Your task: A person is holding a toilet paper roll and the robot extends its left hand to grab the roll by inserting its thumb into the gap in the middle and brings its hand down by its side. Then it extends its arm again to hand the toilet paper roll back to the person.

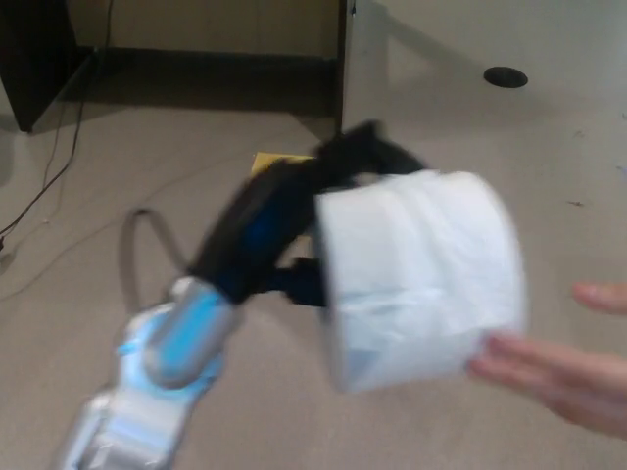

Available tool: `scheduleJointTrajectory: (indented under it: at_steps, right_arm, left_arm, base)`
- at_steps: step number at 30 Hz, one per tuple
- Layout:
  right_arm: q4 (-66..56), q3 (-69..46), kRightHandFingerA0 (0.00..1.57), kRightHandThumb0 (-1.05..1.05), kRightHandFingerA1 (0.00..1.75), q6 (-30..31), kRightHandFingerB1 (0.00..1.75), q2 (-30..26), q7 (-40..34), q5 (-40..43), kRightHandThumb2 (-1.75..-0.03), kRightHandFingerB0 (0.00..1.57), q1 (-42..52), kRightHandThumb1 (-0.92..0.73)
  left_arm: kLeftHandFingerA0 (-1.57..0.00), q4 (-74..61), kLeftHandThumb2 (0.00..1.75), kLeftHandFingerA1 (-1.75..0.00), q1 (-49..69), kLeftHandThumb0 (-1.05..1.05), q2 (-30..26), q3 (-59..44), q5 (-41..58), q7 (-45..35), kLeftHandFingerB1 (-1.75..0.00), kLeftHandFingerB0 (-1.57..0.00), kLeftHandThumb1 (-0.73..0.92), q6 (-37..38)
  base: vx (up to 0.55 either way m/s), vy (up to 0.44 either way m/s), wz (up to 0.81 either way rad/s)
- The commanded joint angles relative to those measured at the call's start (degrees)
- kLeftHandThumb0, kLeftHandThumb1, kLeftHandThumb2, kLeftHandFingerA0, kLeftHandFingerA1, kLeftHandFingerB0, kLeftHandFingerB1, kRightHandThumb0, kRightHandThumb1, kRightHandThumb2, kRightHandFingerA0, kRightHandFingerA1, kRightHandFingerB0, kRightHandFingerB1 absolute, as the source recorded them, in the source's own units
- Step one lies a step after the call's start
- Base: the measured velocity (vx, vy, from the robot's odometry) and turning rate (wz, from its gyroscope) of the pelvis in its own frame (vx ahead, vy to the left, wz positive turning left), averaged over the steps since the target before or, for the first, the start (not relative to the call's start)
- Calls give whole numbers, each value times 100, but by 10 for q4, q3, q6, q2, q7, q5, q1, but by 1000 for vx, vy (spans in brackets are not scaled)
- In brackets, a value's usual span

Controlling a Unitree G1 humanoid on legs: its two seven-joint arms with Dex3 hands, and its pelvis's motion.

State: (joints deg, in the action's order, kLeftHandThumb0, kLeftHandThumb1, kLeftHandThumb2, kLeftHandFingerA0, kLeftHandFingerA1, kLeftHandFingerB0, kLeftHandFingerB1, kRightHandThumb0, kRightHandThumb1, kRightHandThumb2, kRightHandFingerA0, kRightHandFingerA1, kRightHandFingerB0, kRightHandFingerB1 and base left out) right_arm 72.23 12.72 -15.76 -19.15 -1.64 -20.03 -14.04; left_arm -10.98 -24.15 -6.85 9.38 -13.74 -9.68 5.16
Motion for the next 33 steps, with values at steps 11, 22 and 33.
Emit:
scheduleJointTrajectory:
  at_steps: [11, 22, 33]
  right_arm:
    - [6, 4, 68, -42, 56, 7, 41, -9, 8, -5, -61, 50, -8, -68]
    - [7, -1, 70, -41, 60, 10, 41, -18, 11, -2, -61, 51, -36, -68]
    - [7, -13, 69, -41, 59, 17, 41, -10, 13, 8, -61, 50, -69, -68]
  left_arm:
    - [-100, 43, 87, -133, 227, -2, -89, -207, 104, -12, -124, -76, 72, 132]
    - [-85, 371, 74, -140, 346, 0, -112, -201, -36, 142, -121, -72, 82, 270]
    - [-79, 608, 70, -139, 262, -11, -173, -128, -63, 196, -121, -73, 82, 247]
  base:
    - [0, 0, 0]
    - [0, 0, 0]
    - [0, 0, 0]
